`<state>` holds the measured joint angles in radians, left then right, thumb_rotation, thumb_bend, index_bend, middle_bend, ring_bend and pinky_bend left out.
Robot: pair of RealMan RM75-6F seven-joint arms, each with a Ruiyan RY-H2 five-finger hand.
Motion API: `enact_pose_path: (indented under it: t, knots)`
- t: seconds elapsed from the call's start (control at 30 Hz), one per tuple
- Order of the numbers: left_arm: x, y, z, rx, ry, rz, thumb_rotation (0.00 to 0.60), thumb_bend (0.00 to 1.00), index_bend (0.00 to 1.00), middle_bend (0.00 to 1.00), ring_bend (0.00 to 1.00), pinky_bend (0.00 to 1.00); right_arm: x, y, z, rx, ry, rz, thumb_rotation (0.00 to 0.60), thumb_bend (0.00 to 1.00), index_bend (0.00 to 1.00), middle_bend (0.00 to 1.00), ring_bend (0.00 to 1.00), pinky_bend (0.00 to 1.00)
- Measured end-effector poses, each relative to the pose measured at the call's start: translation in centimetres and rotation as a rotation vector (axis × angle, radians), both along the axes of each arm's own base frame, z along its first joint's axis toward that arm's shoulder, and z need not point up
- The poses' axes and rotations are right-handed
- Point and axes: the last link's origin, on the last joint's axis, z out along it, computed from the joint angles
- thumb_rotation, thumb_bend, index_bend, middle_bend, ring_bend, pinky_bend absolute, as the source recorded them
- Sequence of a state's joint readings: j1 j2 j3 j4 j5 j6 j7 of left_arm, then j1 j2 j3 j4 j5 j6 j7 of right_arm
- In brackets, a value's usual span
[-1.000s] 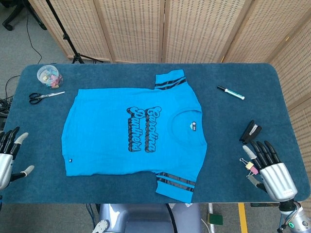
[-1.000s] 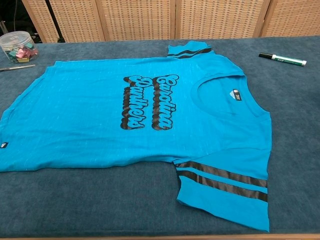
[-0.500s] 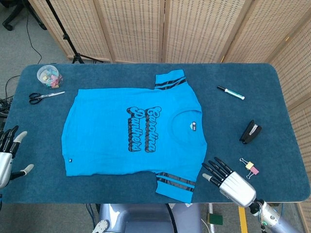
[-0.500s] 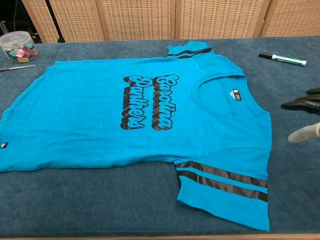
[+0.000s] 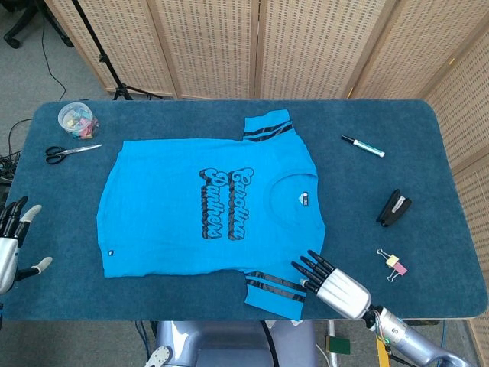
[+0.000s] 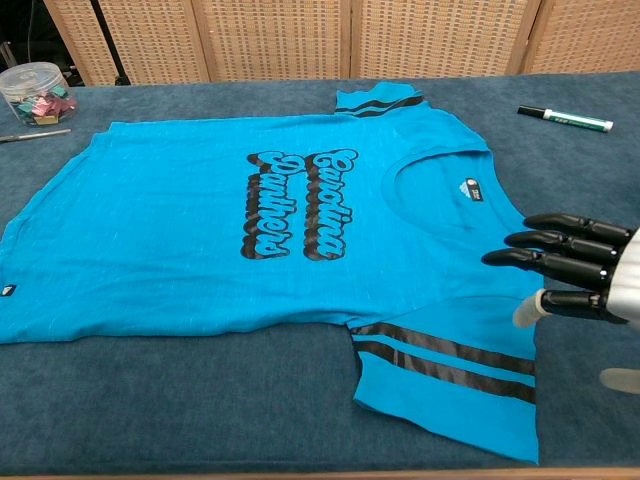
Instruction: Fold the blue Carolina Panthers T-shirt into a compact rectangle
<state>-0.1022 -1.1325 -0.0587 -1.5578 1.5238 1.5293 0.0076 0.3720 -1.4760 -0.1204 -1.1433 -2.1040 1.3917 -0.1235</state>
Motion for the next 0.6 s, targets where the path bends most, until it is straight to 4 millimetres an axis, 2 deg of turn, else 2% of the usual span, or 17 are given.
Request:
enact_pose_path:
  t: [0.6]
  knots:
    - [-0.1,0.1,0.0,-0.003,-0.001,0.009,0.6,0.0,0.0,0.0,0.0,0.0,1.5,0.4,-2.7,0.055,0.013,0.019,0.6,0.0,0.33,0.07,0.0,0.03]
